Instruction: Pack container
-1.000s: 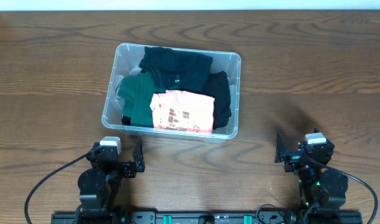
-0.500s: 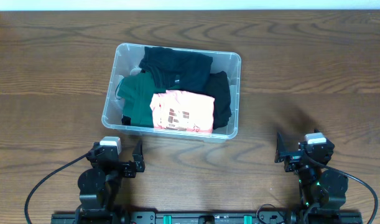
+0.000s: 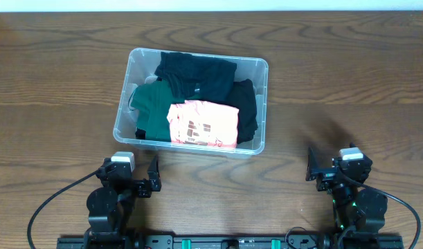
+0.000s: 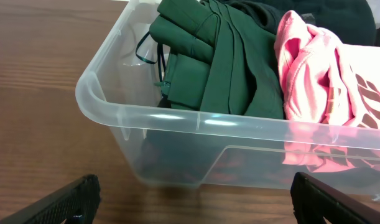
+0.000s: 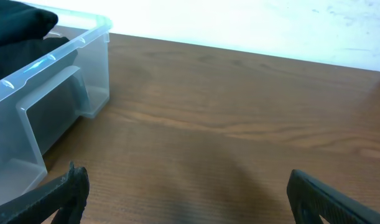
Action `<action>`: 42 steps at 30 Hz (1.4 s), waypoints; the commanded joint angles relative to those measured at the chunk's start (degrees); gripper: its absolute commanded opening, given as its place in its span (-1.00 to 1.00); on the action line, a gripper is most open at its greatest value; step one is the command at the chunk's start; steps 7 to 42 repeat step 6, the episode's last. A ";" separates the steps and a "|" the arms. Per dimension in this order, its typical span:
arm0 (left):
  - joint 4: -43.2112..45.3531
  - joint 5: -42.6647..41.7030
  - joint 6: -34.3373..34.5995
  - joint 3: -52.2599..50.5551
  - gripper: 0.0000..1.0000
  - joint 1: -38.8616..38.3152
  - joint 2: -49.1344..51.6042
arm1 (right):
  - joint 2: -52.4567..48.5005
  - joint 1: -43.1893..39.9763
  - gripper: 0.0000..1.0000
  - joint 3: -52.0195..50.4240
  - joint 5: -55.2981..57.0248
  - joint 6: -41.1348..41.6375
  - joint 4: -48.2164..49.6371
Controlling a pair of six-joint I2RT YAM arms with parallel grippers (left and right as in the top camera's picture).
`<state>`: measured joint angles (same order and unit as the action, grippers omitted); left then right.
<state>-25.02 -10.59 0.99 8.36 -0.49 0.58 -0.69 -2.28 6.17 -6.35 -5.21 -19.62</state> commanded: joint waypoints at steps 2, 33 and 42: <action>0.26 -0.57 -0.98 -1.18 0.96 -0.24 -0.42 | 0.37 0.44 0.99 -0.22 0.55 0.44 0.07; 0.28 -0.57 -0.98 -1.18 0.96 -0.24 -0.42 | 0.35 0.44 0.98 -0.22 0.55 0.44 0.07; 0.28 -0.57 -0.98 -1.18 0.96 -0.24 -0.42 | 0.35 0.44 0.98 -0.22 0.55 0.44 0.07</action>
